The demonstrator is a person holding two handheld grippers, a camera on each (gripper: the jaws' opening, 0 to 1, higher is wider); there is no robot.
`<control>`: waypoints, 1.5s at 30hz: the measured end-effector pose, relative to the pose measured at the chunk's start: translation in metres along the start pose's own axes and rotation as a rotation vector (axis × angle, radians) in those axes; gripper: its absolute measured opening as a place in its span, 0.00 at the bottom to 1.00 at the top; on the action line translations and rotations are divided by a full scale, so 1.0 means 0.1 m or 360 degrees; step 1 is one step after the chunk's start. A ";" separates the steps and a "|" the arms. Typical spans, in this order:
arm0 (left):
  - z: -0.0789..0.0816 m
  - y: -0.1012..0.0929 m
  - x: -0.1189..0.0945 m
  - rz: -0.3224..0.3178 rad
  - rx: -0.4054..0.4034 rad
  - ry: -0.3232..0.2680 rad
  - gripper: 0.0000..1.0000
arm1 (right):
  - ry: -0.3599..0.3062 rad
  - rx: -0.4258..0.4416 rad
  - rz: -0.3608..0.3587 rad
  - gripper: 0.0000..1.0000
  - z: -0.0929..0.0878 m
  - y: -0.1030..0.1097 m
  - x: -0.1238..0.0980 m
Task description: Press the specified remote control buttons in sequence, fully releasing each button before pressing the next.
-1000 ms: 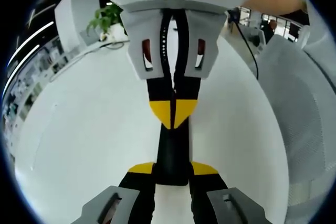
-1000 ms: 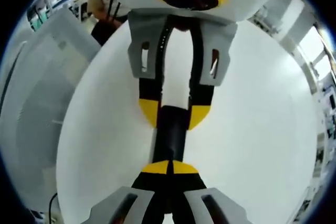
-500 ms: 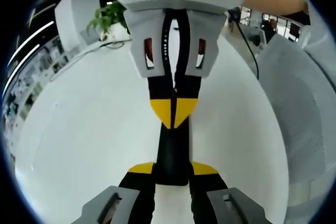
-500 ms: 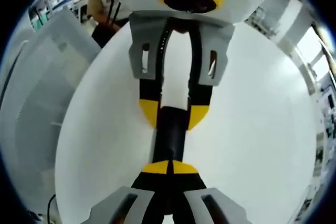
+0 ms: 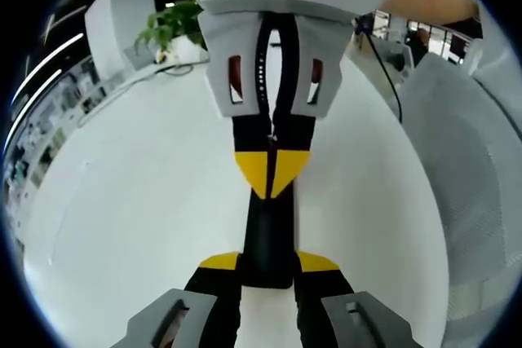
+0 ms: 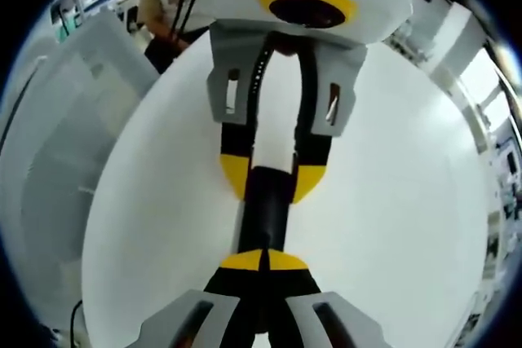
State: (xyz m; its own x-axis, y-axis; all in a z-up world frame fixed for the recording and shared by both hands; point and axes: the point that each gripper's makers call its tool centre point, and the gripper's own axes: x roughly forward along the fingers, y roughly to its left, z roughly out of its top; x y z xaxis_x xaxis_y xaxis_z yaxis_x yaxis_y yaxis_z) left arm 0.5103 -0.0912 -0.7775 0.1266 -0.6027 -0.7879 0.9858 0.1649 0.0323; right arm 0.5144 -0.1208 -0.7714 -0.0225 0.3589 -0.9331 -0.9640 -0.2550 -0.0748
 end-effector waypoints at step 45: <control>0.00 0.00 -0.01 -0.0004 0.0000 -0.0008 0.24 | -0.0065 -0.0038 -0.0059 0.00 0.17 -0.07 -0.15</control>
State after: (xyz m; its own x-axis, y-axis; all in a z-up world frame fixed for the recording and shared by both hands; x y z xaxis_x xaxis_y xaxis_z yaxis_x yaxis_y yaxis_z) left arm 0.5098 -0.0906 -0.7766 0.1249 -0.6071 -0.7847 0.9861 0.1635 0.0304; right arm 0.5171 -0.1092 -0.7505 0.0018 0.4046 -0.9145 -0.9578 -0.2621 -0.1179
